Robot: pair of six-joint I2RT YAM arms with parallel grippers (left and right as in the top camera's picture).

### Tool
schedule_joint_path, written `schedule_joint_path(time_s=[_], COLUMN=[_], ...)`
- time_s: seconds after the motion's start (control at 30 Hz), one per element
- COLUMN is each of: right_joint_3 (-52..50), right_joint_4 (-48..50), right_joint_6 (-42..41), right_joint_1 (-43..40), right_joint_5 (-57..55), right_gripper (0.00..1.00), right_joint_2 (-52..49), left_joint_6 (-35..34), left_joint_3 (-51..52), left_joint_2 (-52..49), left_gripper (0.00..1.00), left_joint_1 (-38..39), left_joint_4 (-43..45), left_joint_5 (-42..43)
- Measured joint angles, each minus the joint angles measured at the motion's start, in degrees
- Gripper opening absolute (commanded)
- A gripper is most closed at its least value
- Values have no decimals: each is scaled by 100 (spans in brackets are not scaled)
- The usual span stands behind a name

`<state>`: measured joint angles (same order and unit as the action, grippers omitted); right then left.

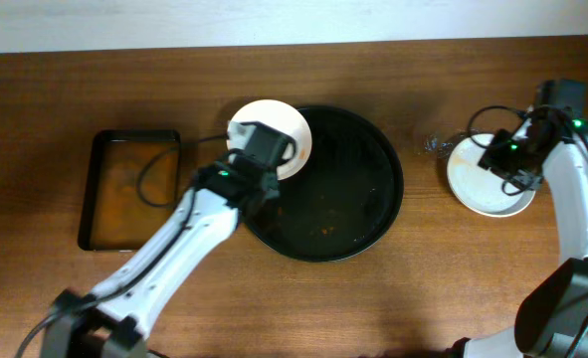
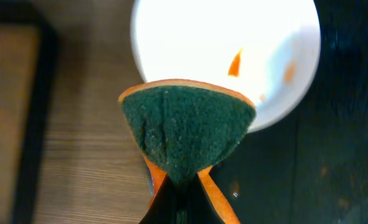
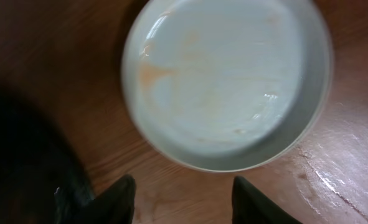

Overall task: Clean dirty plates on tray and stack at the side
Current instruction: 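Grasp the last white plate with the right gripper and pull it to center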

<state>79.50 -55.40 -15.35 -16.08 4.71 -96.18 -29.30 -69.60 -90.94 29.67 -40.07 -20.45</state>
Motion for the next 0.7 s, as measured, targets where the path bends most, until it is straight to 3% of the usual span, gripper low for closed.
schedule_joint_path(time_s=[0.07, 0.2, 0.43, 0.6, 0.7], right_joint_3=[0, 0, 2, 13, 11], right_joint_4=[72, 450, 1845, 2570, 2924], right_joint_6=[52, 101, 103, -90, -398], right_joint_1=[245, 1001, 2643, 3239, 3515], right_joint_5=[240, 741, 1064, 1108, 1108], right_gripper=[47, 59, 59, 58, 50], right_joint_2=[-2, -7, -190, -916, -1449], left_joint_6=[-2, -2, -2, -2, -2], left_joint_3=[0, -31, -31, -31, -31], left_joint_2=[313, 717, 713, 713, 713], left_gripper=[1, 1, 1, 1, 1], left_joint_1=[-214, -553, -651, -651, -651], left_joint_4=[-57, -188, -321, -323, -319], left_joint_5=[-42, -127, -120, -120, -120])
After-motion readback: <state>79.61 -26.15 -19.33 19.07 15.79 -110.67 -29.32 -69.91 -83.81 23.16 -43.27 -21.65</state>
